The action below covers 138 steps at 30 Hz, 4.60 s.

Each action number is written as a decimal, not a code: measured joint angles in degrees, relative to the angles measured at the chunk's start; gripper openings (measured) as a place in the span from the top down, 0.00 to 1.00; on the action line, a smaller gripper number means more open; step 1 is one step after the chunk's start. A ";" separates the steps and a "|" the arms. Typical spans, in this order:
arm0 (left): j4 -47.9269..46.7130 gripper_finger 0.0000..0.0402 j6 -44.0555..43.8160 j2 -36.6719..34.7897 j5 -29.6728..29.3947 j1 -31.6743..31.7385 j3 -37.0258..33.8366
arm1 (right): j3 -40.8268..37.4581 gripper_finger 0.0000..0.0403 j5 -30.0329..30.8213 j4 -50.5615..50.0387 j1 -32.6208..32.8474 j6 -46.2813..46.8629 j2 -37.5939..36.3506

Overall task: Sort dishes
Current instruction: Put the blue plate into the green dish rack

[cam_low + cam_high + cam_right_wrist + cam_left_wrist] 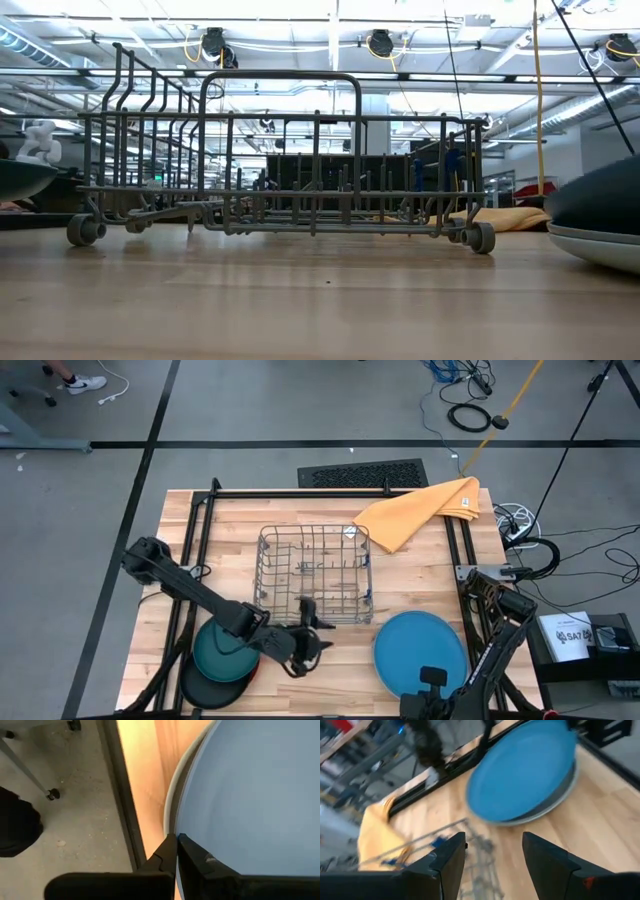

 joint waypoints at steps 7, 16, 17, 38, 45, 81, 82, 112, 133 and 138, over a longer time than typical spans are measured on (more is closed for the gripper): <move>12.41 0.51 9.82 7.03 6.87 -0.30 0.02 | 3.50 1.00 1.82 -3.32 -1.19 -1.51 -0.09; 17.17 0.43 19.76 17.61 5.87 -0.41 5.45 | 3.76 1.00 1.54 -3.43 -2.55 -3.87 -0.19; 17.15 0.42 21.18 19.02 5.11 -0.39 6.68 | 3.74 1.00 1.50 -3.34 -2.75 -4.23 -0.20; 14.34 0.61 26.99 34.69 -0.24 1.29 22.01 | 3.75 1.00 1.25 -1.24 -3.96 -6.30 -0.22; 12.84 0.96 30.12 34.84 0.73 0.90 21.86 | 3.76 1.00 1.43 -1.58 -3.96 -6.39 -0.51; 7.38 0.99 3.06 10.68 -10.07 0.57 22.04 | 32.30 0.61 65.89 -6.46 -1.39 -44.13 -15.18; 4.87 0.99 -0.49 9.56 -10.81 1.41 21.98 | 32.33 0.61 69.42 -5.32 -1.17 -47.44 -15.92; -0.98 0.99 -73.38 -3.81 -29.21 8.00 5.59 | 30.46 0.80 83.89 -11.50 2.68 -49.11 -5.07; 0.85 0.99 -79.25 -3.39 -30.60 11.43 5.73 | 30.51 0.93 83.59 -12.00 1.77 -44.86 -5.22; 1.34 0.99 -84.69 -1.22 -27.61 13.23 5.77 | 30.51 0.93 83.65 -12.05 2.02 -44.92 -4.80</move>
